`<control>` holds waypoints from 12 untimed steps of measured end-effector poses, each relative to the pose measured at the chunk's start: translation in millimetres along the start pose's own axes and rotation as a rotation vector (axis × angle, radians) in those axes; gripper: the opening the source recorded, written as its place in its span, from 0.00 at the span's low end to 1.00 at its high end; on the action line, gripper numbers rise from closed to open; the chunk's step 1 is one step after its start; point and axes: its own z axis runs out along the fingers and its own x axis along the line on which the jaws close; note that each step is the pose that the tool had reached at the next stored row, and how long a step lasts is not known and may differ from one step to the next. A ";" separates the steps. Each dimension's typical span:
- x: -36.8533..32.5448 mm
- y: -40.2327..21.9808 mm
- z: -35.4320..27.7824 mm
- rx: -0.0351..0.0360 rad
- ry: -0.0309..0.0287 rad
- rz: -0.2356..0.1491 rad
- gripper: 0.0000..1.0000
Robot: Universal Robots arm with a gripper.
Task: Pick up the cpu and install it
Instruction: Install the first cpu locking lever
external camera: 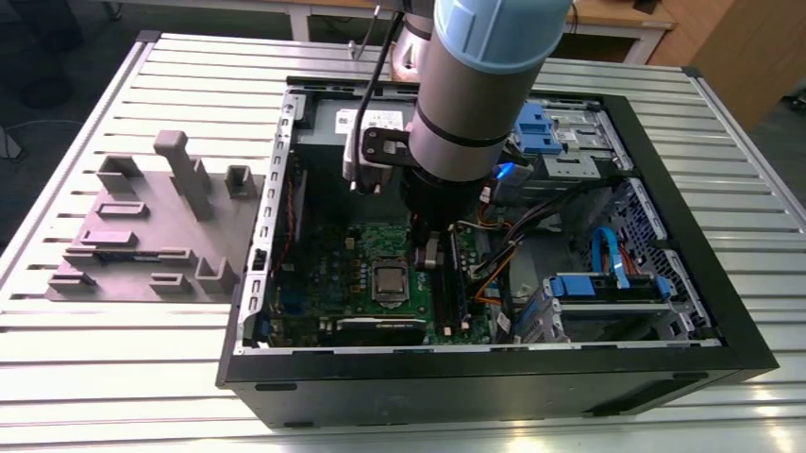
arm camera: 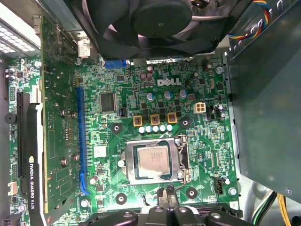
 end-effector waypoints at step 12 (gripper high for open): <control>0.0 0.0 0.0 0.0000 0.0000 0.000 0.11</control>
